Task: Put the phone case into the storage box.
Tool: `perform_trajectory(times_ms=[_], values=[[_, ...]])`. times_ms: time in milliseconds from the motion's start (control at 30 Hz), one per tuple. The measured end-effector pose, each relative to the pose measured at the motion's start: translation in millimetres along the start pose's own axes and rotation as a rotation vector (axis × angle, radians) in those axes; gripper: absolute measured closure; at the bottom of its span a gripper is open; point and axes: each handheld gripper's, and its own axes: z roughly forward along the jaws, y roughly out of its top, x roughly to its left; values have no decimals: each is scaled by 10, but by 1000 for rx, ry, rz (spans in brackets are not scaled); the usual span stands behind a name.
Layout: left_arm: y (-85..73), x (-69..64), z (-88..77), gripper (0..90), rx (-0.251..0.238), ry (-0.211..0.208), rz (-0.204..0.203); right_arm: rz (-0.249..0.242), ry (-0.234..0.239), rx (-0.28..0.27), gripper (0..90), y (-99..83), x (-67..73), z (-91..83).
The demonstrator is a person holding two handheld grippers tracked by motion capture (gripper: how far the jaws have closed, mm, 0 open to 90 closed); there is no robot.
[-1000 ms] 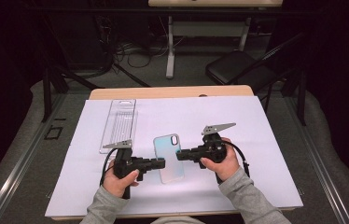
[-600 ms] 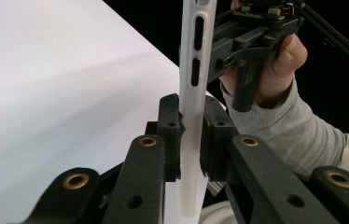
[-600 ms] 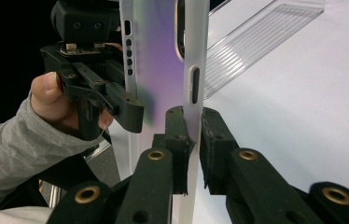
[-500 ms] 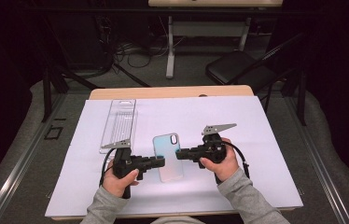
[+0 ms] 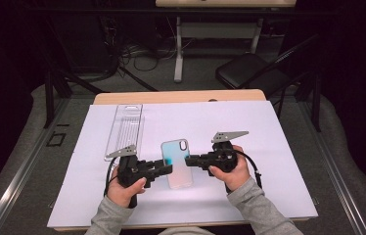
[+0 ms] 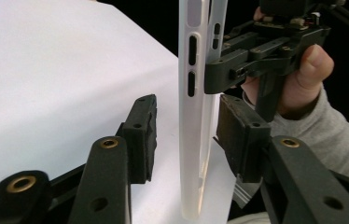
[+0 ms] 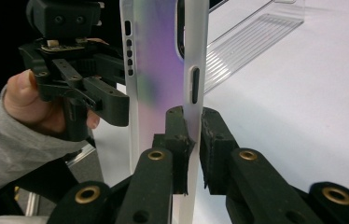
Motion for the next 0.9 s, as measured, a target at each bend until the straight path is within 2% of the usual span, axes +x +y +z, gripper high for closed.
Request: perform_trajectory(times_ms=[33, 267, 567, 667, 800, 900], values=[[1, -6, -2, 568, -3, 19, 13, -7, -9, -4, 830, -2, 5, 3], [10, -20, -9, 493, -16, 88, 30, -21, -22, -24, 830, -24, -21, 25], [70, -71, 2, 404, -3, 182, 104, -50, -77, -65, 830, -37, -70, 0], [96, -70, -14, 378, -20, 215, 105, -46, -92, -81, 830, -24, -88, -28], [109, -54, -43, 362, -33, 268, 103, -57, -115, -101, 830, -23, -82, -44], [108, -55, -58, 357, -41, 292, 108, -76, -130, -109, 830, -25, -59, -42]])
